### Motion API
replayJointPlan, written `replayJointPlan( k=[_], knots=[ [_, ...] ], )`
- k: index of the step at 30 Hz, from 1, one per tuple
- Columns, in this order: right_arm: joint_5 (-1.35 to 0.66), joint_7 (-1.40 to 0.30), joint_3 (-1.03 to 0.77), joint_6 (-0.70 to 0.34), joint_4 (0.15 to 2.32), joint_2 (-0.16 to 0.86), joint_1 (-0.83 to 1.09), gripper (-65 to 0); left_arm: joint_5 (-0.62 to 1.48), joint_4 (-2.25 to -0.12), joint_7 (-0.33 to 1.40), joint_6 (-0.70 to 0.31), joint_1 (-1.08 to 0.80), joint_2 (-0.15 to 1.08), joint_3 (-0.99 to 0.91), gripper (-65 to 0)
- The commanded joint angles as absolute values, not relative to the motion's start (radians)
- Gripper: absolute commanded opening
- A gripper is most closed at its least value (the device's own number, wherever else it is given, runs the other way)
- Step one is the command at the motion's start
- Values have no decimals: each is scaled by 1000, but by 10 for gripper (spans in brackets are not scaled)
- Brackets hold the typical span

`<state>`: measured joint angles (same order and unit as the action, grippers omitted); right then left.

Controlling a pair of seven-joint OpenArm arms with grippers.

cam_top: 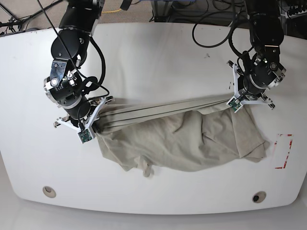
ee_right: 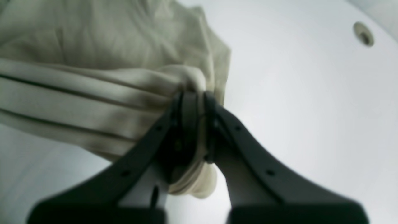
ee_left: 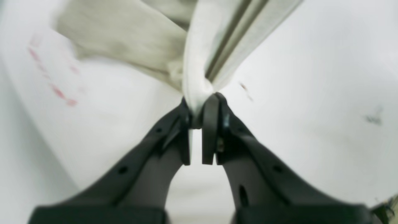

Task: Fold the T-shirt properly
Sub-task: 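Lift the T-shirt with both grippers and stretch it between them, then lay the T-shirt down and release it from the left gripper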

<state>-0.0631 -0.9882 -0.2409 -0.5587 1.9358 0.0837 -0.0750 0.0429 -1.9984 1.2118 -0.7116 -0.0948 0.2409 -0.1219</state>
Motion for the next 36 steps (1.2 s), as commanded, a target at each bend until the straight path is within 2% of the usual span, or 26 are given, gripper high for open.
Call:
replayJointPlan(
  k=[1, 4, 7, 12, 14, 15, 17, 22, 25, 32, 36],
  knots=[
    [2, -963, -259, -529, 1954, 104, -76, -650, -44, -2009, 1271, -698, -104, 259, -142, -650],
    [2, -941, -259, -529, 1956, 101, -28, -650, -44, -2006, 1274, -698, -125, 259, -142, -647],
    [2, -921, -259, -529, 1954, 101, 1, -650, -45, -2003, 1276, -698, -122, 257, -143, -549],
    [2, -909, -259, -529, 1954, 99, 27, -650, -47, -2003, 1276, -698, -117, 257, -168, -211],
    [2, -909, -259, -527, 1954, 97, 27, -650, -41, -2005, 1277, -698, -116, 255, -193, -99],
    [2, -909, -259, -527, 1954, 97, 27, -650, -41, -2005, 1276, -698, -113, 255, -202, -68],
    [2, -909, -259, -527, 1954, 91, 27, -650, -41, -2005, 1276, -698, -84, 255, -216, -54],
    [2, -908, -280, -529, 1957, 84, 25, -650, -39, -1998, 1273, -698, -5, 229, -278, -101],
    [2, -906, -286, -529, 1952, 65, 22, -650, -41, -1963, 1270, -698, 59, 182, -317, -101],
    [2, -906, -285, -529, 1954, 47, 22, -650, -45, -1794, 1170, -698, 168, 107, -367, -103],
    [2, -906, -288, -529, 1952, 36, 22, -650, -47, -1679, 1081, -698, 200, 105, -371, -103]
  ],
)
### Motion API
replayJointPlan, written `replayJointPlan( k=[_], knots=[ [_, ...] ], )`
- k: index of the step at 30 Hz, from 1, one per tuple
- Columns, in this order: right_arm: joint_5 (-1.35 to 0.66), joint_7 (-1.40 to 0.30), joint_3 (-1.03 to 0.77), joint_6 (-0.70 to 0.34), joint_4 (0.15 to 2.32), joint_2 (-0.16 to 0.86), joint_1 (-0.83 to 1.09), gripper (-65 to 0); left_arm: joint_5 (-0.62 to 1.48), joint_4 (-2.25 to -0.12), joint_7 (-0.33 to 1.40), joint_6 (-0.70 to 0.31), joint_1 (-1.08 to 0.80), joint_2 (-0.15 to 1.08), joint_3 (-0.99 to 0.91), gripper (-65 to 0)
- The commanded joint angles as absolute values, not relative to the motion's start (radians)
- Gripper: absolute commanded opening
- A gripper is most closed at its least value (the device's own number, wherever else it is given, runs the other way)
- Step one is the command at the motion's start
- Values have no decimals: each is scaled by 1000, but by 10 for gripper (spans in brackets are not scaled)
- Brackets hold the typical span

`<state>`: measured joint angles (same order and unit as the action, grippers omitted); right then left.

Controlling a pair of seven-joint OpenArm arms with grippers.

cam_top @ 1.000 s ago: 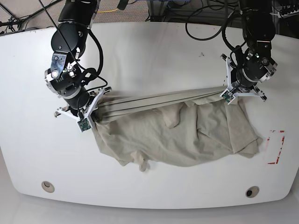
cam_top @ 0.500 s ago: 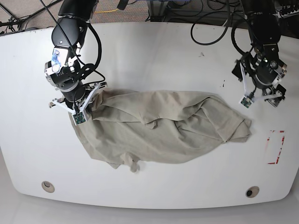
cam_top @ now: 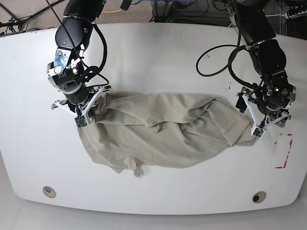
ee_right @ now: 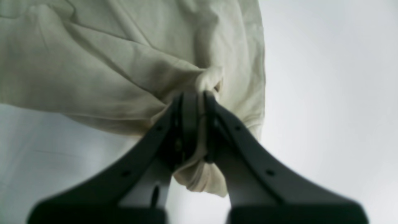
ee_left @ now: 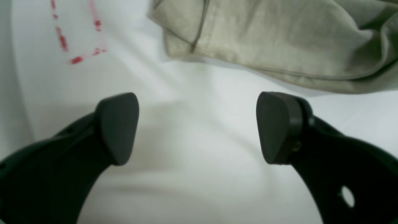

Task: Fold the T-shirt properly
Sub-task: 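Lay the T-shirt down and release it from the left gripper, then regrasp the T-shirt edge with the left gripper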

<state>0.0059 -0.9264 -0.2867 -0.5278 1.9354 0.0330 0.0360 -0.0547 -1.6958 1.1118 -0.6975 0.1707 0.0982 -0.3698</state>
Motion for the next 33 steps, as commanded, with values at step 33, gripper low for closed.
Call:
replayJointPlan(
  k=[33],
  knots=[
    [2, -906, -285, -521, 1952, 35, 21, -650, -38, -1218, 769, -698, 318, 107, -518, -101]
  ],
)
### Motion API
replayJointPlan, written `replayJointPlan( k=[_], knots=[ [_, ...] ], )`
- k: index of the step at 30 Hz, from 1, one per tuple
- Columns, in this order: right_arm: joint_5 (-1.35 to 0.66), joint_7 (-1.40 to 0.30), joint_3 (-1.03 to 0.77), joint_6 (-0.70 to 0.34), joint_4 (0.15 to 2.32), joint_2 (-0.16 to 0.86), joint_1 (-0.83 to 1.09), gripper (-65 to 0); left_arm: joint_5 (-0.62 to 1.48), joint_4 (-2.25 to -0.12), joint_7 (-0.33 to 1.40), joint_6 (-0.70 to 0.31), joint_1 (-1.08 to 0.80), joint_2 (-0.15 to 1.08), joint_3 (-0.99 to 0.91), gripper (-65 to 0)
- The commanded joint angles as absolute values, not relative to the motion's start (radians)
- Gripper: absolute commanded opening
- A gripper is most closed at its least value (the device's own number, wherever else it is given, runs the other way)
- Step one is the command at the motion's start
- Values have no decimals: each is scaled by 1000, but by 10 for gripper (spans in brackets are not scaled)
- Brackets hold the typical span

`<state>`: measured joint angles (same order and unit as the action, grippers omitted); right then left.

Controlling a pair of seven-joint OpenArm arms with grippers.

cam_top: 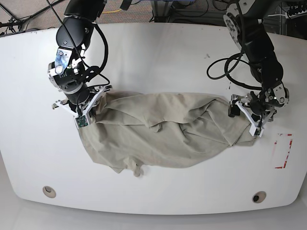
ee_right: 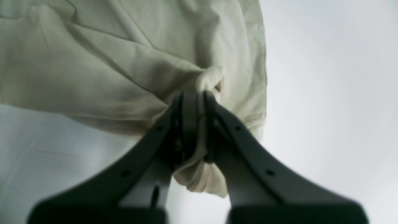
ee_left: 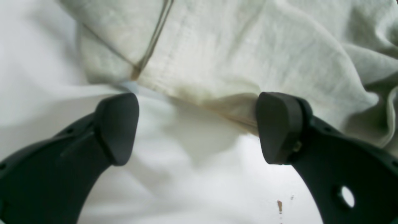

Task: Fold the T-shirt properly
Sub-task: 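Regrasp the T-shirt edge with the left gripper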

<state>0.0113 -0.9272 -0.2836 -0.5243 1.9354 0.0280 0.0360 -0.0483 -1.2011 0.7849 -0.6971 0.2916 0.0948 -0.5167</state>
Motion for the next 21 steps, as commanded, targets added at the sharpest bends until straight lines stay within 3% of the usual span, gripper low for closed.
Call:
replayJointPlan(
  k=[1, 21],
  knots=[
    [2, -906, -285, -521, 1952, 35, 21, -650, -38, -1218, 769, -698, 320, 107, -518, -100],
    [2, -906, -283, -521, 1952, 35, 21, -650, -38, -1211, 769, -698, 381, 79, -507, -99]
  ],
)
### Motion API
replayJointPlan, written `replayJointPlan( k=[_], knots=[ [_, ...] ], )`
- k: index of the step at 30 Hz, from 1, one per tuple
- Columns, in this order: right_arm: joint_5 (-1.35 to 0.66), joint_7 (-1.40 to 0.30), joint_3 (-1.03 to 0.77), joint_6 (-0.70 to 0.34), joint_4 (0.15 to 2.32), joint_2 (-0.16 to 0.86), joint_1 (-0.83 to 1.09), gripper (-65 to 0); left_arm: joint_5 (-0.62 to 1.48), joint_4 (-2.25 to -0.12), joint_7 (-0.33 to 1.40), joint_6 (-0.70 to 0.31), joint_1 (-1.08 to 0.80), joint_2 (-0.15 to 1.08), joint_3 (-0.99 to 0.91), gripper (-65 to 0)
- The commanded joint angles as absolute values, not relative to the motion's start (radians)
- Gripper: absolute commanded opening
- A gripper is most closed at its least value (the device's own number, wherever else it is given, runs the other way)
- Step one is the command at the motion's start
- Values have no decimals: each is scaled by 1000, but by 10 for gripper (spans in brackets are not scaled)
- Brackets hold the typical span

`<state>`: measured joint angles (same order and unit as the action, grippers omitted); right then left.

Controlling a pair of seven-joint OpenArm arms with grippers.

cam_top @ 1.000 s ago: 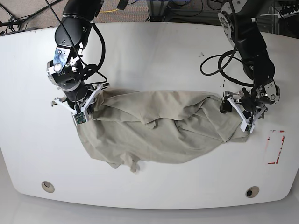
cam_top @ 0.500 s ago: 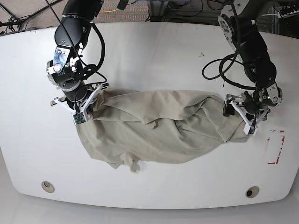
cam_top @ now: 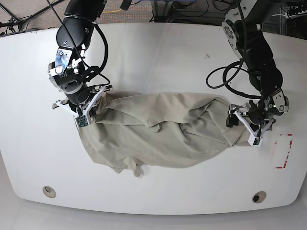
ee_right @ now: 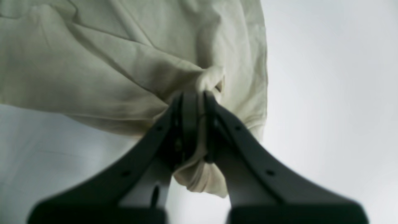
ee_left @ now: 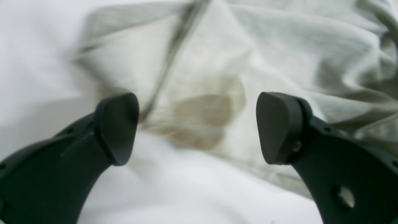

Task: Fold the T-shirt properly
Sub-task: 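Regrasp the T-shirt edge with the left gripper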

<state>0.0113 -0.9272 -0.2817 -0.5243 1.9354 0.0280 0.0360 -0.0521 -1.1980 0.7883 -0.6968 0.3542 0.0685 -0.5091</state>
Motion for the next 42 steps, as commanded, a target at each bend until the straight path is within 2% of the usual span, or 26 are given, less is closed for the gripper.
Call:
replayJointPlan(
  k=[1, 8, 14, 18, 21, 24, 27, 28, 34, 42],
  knots=[
    [2, -906, -282, -521, 1952, 35, 21, -650, -38, -1211, 769, -698, 381, 79, -499, -99],
    [2, -906, -282, -521, 1952, 33, 21, -650, -38, -1211, 769, -698, 377, 77, -476, -111],
    [2, -906, -285, -521, 1952, 33, 21, -650, -39, -1208, 769, -698, 378, 77, -473, -249],
    [2, -906, -282, -521, 1952, 33, 21, -650, -39, -1207, 769, -698, 378, 77, -470, -226],
    [2, -906, -282, -521, 1952, 33, 21, -650, -39, -1210, 769, -698, 380, 77, -470, -261],
    [2, -906, -282, -521, 1952, 33, 21, -650, -41, -1210, 768, -698, 380, 77, -470, -415],
    [2, -906, -283, -521, 1952, 33, 21, -650, -47, -1210, 766, -698, 380, 79, -470, -629],
    [2, -906, -285, -521, 1952, 33, 21, -650, -48, -1210, 766, -698, 380, 79, -470, -650],
    [2, -906, -282, -521, 1952, 33, 21, -650, -42, -1221, 771, -698, 378, 81, -473, -650],
    [2, -906, -286, -521, 1952, 33, 7, -650, -41, -1406, 883, -698, 375, 81, -475, -650]
  ],
)
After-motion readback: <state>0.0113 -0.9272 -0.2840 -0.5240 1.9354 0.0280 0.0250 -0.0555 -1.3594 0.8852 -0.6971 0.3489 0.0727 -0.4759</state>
